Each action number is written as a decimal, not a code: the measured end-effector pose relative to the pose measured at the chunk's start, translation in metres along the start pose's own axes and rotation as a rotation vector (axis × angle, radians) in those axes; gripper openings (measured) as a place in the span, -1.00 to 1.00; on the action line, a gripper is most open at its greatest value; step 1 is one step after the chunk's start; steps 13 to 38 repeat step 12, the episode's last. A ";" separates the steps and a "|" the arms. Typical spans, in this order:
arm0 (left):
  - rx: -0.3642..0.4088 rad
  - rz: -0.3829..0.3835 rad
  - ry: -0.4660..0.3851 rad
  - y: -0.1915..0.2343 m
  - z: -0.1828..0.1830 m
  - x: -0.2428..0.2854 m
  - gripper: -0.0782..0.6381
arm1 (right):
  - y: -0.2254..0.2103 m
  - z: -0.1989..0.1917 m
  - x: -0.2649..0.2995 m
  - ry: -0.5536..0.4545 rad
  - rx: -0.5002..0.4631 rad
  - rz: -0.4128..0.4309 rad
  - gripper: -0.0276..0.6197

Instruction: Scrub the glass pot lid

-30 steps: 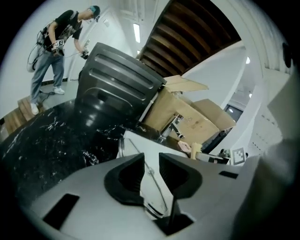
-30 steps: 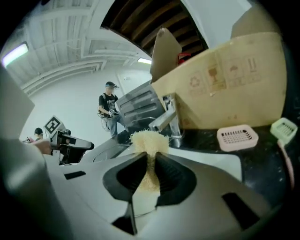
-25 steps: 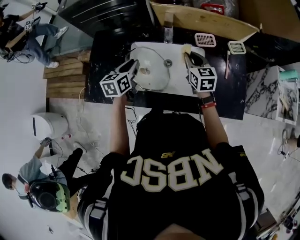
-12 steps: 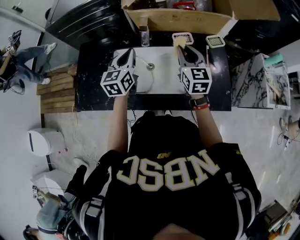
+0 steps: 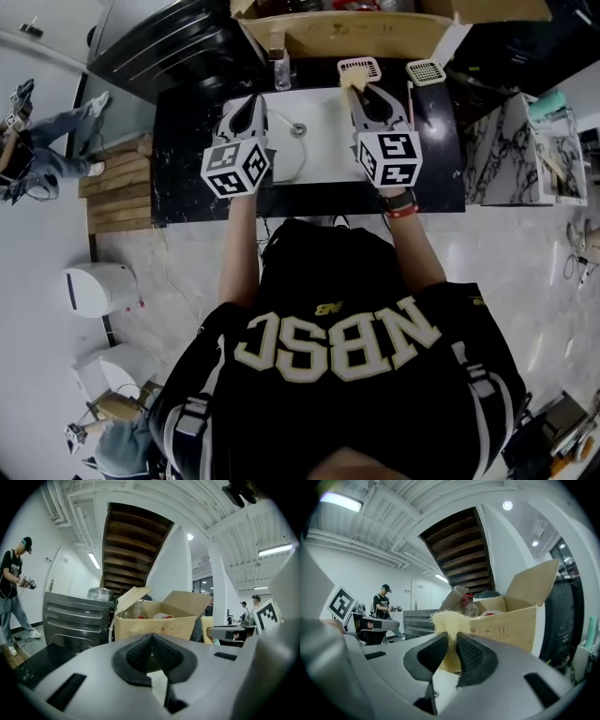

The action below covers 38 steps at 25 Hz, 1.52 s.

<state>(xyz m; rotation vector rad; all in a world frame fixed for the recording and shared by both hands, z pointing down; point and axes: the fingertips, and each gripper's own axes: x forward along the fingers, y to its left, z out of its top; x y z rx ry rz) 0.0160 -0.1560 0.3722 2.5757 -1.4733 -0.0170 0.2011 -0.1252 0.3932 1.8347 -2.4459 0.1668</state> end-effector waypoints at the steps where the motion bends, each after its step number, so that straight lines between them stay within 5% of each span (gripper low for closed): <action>1: -0.003 -0.007 0.000 0.001 0.000 0.001 -0.74 | 0.001 0.000 0.001 0.000 0.009 -0.001 -0.73; 12: -0.016 -0.112 0.031 0.019 0.000 0.018 -0.73 | 0.025 -0.003 0.039 0.036 0.045 0.013 -0.73; 38: -0.016 -0.112 0.031 0.019 0.000 0.018 -0.73 | 0.025 -0.003 0.039 0.036 0.045 0.013 -0.73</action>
